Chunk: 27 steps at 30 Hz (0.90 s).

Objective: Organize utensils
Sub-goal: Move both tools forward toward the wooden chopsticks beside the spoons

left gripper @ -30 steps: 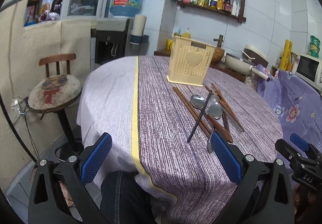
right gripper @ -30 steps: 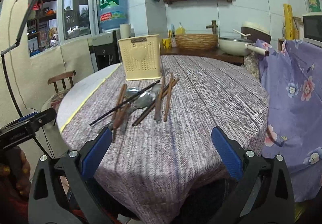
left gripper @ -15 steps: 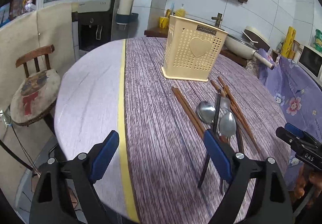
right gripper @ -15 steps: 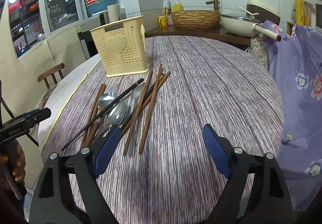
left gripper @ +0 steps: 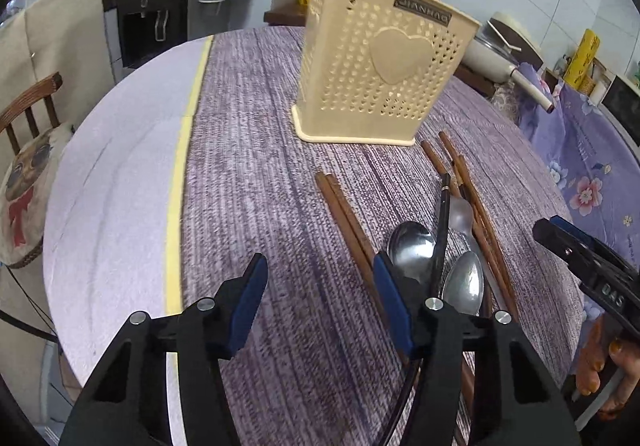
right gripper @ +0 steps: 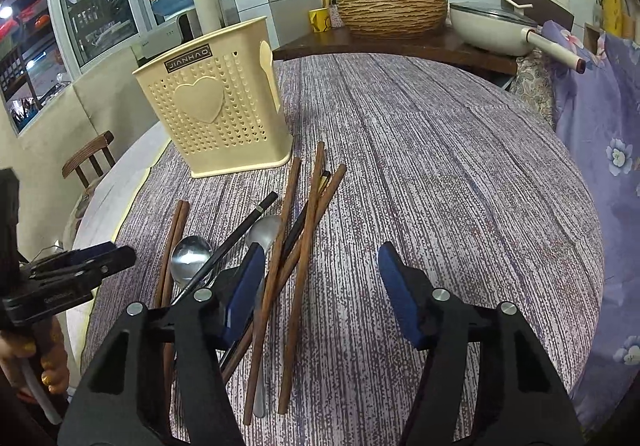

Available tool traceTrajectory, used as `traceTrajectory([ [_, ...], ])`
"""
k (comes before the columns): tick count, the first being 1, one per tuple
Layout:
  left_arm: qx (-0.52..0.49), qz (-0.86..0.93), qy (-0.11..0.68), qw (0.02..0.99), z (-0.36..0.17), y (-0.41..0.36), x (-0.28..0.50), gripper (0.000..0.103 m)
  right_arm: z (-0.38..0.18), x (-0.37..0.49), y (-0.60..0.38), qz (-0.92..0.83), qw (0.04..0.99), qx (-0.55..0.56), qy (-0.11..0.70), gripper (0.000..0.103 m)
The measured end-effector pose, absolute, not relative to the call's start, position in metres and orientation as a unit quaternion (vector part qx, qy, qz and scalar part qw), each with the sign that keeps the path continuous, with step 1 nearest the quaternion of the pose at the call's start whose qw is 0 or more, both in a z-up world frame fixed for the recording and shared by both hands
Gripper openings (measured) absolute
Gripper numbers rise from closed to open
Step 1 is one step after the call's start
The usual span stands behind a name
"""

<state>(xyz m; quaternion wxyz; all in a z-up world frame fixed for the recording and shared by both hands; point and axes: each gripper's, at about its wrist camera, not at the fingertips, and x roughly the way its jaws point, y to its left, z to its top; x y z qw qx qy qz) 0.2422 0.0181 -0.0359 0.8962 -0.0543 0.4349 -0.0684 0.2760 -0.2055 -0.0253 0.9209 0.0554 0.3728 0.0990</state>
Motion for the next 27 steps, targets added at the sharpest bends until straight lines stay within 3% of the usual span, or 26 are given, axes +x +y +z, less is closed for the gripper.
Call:
traceTrajectory([
  [19, 0.035, 0.016, 0.455, 0.889, -0.045, -0.003, 0.252, 0.05, -0.025, 0.265, -0.213, 0.08, 0.93, 0.034, 0.358, 0.061],
  [27, -0.018, -0.006, 0.455, 0.89, -0.037, 0.008, 0.256, 0.049, -0.026, 0.28, -0.221, 0.083, 0.925, 0.059, 0.367, 0.061],
])
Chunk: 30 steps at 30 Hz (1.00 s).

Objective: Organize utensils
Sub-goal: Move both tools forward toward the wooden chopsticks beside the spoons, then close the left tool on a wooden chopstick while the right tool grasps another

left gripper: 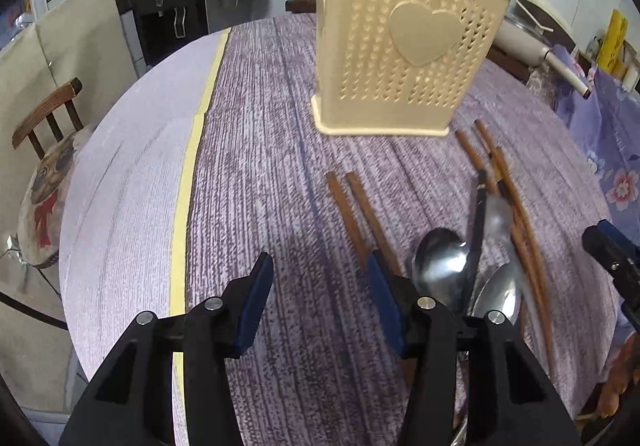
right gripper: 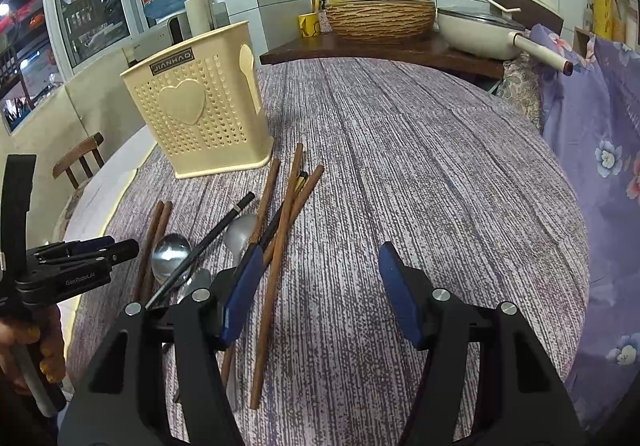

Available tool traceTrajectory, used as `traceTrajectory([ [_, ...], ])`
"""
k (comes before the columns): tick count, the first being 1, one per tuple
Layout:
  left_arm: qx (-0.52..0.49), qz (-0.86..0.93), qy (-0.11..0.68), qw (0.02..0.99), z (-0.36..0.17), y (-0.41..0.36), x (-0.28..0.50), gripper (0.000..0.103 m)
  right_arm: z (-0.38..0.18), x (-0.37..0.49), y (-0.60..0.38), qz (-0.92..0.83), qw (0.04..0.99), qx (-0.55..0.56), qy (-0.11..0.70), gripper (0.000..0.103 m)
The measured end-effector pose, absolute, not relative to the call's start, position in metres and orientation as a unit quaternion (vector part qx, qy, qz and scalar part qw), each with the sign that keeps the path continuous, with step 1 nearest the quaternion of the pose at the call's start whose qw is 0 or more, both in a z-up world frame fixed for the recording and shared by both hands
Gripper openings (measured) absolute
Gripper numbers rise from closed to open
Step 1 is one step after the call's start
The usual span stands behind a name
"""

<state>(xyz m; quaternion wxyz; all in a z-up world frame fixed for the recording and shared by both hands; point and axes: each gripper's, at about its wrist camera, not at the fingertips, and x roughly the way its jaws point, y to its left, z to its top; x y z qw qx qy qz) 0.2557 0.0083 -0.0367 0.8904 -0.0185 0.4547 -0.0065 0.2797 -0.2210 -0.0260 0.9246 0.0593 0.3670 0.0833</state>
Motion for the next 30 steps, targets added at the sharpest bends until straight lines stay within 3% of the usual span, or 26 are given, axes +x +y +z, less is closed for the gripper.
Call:
traceTrajectory([
  [4, -0.008, -0.012, 0.462, 0.887, -0.041, -0.003, 0.264, 0.049, -0.024, 0.283, -0.22, 0.081, 0.926, 0.058, 0.365, 0.061],
  [6, -0.001, -0.009, 0.472, 0.882, -0.048, -0.006, 0.266, 0.043, -0.024, 0.282, -0.22, 0.081, 0.926, 0.057, 0.366, 0.061],
  [22, -0.006, 0.017, 0.482, 0.876, -0.049, -0.006, 0.289, 0.026, -0.021, 0.331, -0.201, 0.088, 0.924, 0.046, 0.369, 0.06],
  [28, -0.013, 0.019, 0.482, 0.876, -0.049, -0.006, 0.29, 0.022, -0.033, 0.39, -0.181, 0.103, 0.908, 0.031, 0.404, 0.039],
  [30, -0.018, 0.018, 0.483, 0.875, -0.049, -0.002, 0.293, 0.021, -0.038, 0.407, -0.179, 0.096, 0.906, 0.029, 0.41, 0.036],
])
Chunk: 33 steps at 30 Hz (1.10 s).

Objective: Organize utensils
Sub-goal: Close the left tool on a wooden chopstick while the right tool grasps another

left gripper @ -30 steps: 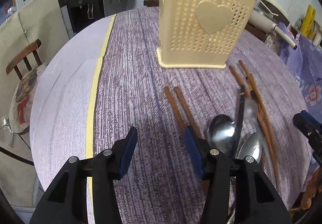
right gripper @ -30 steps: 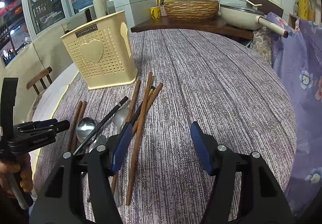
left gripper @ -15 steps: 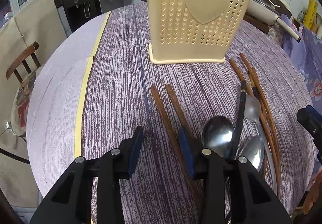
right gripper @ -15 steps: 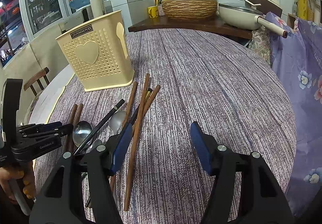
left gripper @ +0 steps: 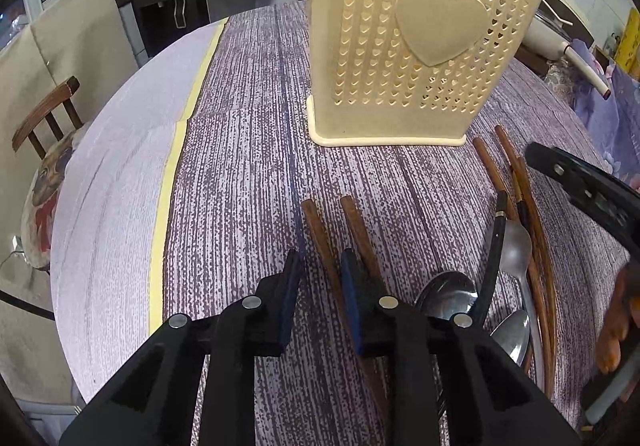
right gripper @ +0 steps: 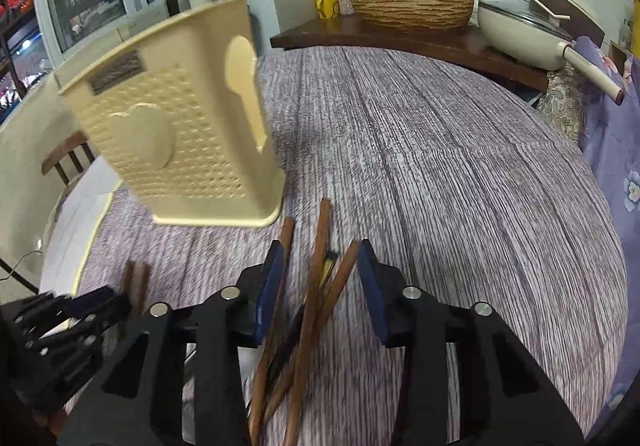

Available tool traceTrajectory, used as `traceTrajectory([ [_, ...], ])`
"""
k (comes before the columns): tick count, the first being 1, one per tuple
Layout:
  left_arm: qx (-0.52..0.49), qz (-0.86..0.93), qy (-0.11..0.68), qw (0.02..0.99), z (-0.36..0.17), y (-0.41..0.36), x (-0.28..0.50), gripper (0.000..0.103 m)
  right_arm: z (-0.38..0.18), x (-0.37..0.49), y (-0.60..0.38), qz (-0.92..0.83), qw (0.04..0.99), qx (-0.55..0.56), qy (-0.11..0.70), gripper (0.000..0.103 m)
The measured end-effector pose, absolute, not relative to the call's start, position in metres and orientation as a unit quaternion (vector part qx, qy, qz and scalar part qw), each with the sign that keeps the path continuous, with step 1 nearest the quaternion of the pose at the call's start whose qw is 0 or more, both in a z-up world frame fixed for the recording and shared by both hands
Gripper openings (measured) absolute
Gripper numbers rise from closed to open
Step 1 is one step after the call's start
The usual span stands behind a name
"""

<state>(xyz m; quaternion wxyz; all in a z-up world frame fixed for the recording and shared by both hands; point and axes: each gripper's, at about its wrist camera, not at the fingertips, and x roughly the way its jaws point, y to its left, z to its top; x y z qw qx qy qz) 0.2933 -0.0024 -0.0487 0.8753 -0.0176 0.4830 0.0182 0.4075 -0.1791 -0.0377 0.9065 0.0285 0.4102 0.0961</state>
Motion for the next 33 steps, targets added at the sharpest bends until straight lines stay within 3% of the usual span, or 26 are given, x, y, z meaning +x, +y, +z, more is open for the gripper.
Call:
traceTrajectory([
  [9, -0.019, 0.018, 0.481, 0.876, -0.05, 0.0, 0.295, 0.02, -0.054, 0.446, -0.172, 0.099, 0.89, 0.038, 0.444, 0.026],
  [16, -0.019, 0.022, 0.481, 0.876, -0.05, -0.002, 0.3, 0.017, -0.057, 0.45, -0.168, 0.09, 0.888, 0.025, 0.45, 0.01],
  [19, -0.024, 0.025, 0.482, 0.876, -0.05, -0.002, 0.304, 0.012, -0.055, 0.449, -0.171, 0.095, 0.888, 0.042, 0.448, 0.01],
  [33, -0.093, 0.011, 0.476, 0.875, -0.051, 0.014, 0.31, 0.01, -0.013, 0.411, -0.183, 0.125, 0.913, 0.068, 0.383, 0.008],
])
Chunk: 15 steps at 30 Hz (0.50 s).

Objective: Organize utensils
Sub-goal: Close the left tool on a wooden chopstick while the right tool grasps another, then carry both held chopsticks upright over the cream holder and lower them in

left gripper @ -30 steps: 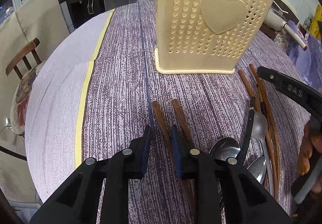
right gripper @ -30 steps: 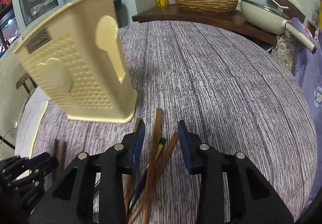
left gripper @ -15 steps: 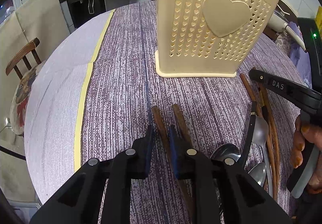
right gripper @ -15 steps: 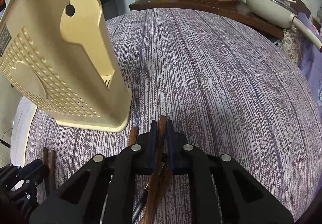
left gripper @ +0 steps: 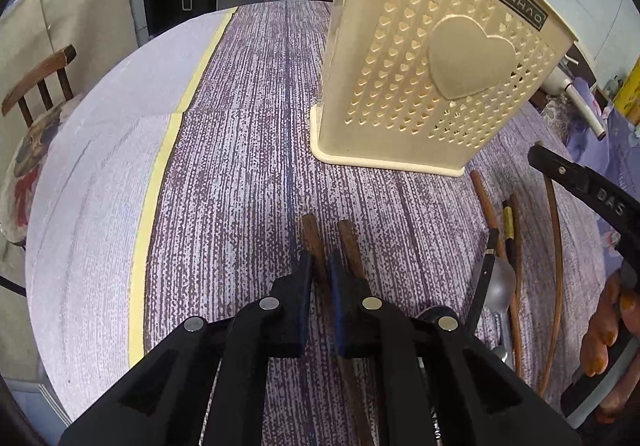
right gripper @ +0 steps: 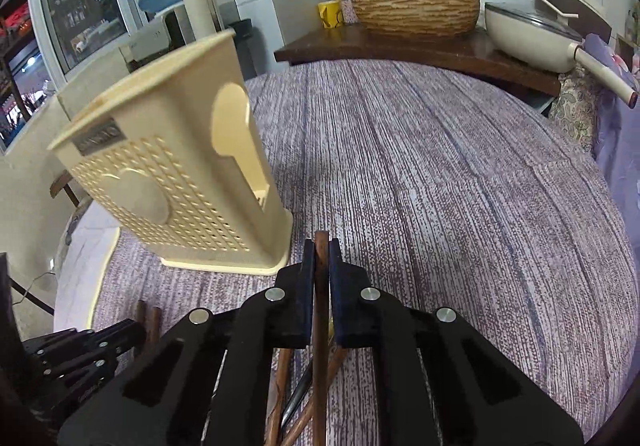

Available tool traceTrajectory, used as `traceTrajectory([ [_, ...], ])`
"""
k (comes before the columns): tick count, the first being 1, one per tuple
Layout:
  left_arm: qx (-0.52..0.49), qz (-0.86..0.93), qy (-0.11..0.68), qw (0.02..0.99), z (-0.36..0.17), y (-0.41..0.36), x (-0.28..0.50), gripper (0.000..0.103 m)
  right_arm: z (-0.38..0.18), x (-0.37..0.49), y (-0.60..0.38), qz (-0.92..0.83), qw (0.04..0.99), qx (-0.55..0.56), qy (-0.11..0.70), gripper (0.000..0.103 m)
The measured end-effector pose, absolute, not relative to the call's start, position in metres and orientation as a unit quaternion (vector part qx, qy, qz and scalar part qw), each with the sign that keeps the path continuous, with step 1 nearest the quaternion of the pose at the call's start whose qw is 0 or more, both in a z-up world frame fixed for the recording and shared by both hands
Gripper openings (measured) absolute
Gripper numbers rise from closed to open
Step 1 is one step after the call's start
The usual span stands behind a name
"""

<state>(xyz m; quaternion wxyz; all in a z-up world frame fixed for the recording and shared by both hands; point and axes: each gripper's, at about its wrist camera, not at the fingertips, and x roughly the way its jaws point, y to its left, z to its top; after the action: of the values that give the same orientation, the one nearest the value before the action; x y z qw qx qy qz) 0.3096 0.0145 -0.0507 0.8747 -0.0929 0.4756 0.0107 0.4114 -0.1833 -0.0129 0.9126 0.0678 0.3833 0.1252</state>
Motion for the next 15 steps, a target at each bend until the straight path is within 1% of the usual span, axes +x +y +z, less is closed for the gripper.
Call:
traceTrajectory([
  [6, -0.102, 0.002, 0.452, 0.886, -0.038, 0.018, 0.307, 0.009, 0.013, 0.392, -0.193, 0.14, 0.92, 0.075, 0.358, 0.008],
  [15, -0.096, -0.011, 0.382, 0.919, 0.015, 0.017, 0.292, 0.009, 0.068, 0.353, -0.207, 0.155, 0.94, 0.061, 0.299, 0.008],
])
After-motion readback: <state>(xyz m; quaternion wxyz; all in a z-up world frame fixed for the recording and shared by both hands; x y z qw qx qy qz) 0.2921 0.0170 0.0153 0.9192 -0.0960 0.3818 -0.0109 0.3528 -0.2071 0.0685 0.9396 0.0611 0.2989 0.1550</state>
